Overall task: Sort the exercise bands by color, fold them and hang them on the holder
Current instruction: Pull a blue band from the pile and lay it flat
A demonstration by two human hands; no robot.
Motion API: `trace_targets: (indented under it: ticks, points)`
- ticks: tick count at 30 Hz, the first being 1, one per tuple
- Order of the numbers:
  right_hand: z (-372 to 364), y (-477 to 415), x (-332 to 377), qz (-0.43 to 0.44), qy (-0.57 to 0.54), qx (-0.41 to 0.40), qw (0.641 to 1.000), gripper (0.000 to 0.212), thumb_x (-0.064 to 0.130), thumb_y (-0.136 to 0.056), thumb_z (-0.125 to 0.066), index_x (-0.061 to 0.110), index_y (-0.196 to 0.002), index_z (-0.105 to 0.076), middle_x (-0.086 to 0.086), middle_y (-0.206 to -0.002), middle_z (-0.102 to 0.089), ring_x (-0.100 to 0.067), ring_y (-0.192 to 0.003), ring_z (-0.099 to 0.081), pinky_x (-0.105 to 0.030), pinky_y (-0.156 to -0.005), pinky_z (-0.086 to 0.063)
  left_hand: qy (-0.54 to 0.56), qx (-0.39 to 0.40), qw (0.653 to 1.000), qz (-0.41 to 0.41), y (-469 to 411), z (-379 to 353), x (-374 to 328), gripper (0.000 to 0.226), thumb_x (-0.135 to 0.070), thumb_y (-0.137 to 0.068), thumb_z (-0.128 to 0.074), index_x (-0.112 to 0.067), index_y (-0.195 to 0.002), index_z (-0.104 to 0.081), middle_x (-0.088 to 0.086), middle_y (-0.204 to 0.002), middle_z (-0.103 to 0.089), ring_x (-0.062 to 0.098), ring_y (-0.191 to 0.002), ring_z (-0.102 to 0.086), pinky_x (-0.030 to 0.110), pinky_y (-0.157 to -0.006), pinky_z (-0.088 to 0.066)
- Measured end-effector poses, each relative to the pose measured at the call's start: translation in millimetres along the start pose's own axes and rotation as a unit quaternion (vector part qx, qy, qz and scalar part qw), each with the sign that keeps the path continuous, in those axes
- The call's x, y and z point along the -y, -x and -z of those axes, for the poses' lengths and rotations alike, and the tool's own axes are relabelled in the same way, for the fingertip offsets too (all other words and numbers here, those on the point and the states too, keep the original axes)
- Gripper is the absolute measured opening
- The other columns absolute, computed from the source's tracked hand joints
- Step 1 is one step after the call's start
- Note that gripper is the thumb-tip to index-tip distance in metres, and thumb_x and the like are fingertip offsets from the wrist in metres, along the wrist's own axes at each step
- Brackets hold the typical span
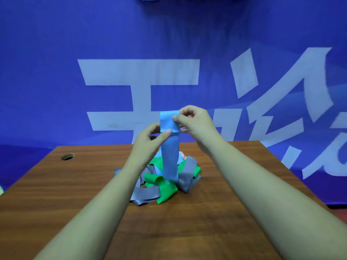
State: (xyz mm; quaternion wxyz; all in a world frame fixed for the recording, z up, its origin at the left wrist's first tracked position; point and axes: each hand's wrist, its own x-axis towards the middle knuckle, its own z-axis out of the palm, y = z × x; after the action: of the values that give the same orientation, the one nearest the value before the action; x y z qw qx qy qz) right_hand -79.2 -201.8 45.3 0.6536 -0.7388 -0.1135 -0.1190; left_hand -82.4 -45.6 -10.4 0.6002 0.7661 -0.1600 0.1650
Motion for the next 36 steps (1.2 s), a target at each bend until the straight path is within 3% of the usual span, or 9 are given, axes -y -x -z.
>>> trace_targets:
  ticks: [6,12,17,20,22,24,29,32,36]
  points:
    - [13,25,12,-0.016,-0.028,-0.021,0.999,0.014,0.008,-0.086,-0.068,0.015,-0.078,-0.059,-0.002,-0.069,-0.055,-0.012,-0.061,-0.052,-0.025,-0.055,-0.049,0.057,-0.004,0.998,-0.021,20,-12,-35,0.007,-0.004,-0.092,-0.062,-0.005,-0.097,-0.067,-0.003,-0.077,-0.069,-0.003,-0.067,-0.060,0.012,-0.056,-0.047]
    - [24,45,0,-0.060,-0.028,-0.049,0.997,0.016,0.006,-0.085,-0.069,0.012,-0.076,-0.056,-0.009,-0.070,-0.054,-0.018,-0.062,-0.053,-0.030,-0.059,-0.048,0.150,0.067,0.986,-0.003,47,-11,-36,0.036,0.012,-0.085,-0.062,-0.007,-0.113,-0.051,0.010,-0.079,-0.064,0.008,-0.066,-0.062,0.015,-0.064,-0.048]
    - [30,65,-19,-0.125,0.089,-0.037,0.987,0.024,0.022,-0.083,-0.073,0.010,-0.073,-0.055,-0.008,-0.061,-0.058,-0.020,-0.057,-0.057,-0.030,-0.055,-0.047,0.079,0.033,0.996,-0.010,50,-6,-37,0.015,-0.004,-0.087,-0.069,-0.017,-0.094,-0.067,-0.009,-0.075,-0.068,0.004,-0.071,-0.060,0.019,-0.064,-0.047]
    - [31,74,-17,-0.044,0.172,-0.059,0.982,0.020,0.030,-0.084,-0.070,0.011,-0.079,-0.068,0.000,-0.075,-0.067,-0.016,-0.077,-0.066,-0.036,-0.072,-0.053,0.050,0.030,0.998,-0.022,54,-2,-41,0.009,-0.007,-0.088,-0.069,-0.014,-0.093,-0.071,-0.011,-0.078,-0.071,0.000,-0.074,-0.064,0.013,-0.064,-0.048]
    - [29,84,-8,0.012,0.128,0.020,0.991,0.014,0.027,-0.086,-0.070,0.013,-0.089,-0.072,0.001,-0.084,-0.072,-0.006,-0.080,-0.065,-0.029,-0.076,-0.052,0.049,0.028,0.998,-0.025,55,1,-40,0.008,-0.007,-0.088,-0.068,-0.010,-0.095,-0.072,-0.008,-0.083,-0.073,-0.002,-0.079,-0.066,0.011,-0.068,-0.048]
    - [24,92,-2,0.042,0.142,0.089,0.985,0.013,0.023,-0.086,-0.072,0.012,-0.093,-0.073,-0.001,-0.088,-0.074,-0.004,-0.080,-0.065,-0.025,-0.075,-0.052,0.054,0.027,0.998,-0.019,58,4,-40,0.009,-0.008,-0.088,-0.069,-0.008,-0.097,-0.072,-0.001,-0.087,-0.074,0.002,-0.082,-0.067,0.013,-0.072,-0.050]
    - [7,90,-1,0.072,0.205,0.060,0.974,0.010,0.024,-0.086,-0.069,0.015,-0.082,-0.070,0.002,-0.071,-0.068,-0.006,-0.062,-0.058,-0.030,-0.064,-0.049,0.068,0.016,0.998,-0.007,67,10,-30,0.011,-0.015,-0.090,-0.068,-0.016,-0.101,-0.071,0.000,-0.093,-0.072,0.007,-0.088,-0.066,0.017,-0.078,-0.051]
    - [0,90,11,0.053,0.161,0.060,0.984,0.010,0.016,-0.088,-0.066,0.008,-0.085,-0.069,-0.001,-0.074,-0.066,-0.007,-0.064,-0.057,-0.028,-0.064,-0.051,0.129,0.081,0.987,0.049,73,13,-15,0.029,-0.031,-0.088,-0.069,-0.020,-0.115,-0.066,0.001,-0.112,-0.071,0.015,-0.111,-0.065,0.031,-0.096,-0.048]
    - [-1,84,18,0.014,0.084,0.033,0.996,0.007,0.012,-0.090,-0.063,0.007,-0.086,-0.066,-0.005,-0.081,-0.064,-0.012,-0.073,-0.060,-0.035,-0.066,-0.057,0.116,0.167,0.975,0.089,92,8,6,0.031,-0.012,-0.092,-0.064,-0.010,-0.123,-0.063,-0.007,-0.108,-0.074,0.003,-0.098,-0.068,0.019,-0.084,-0.050]
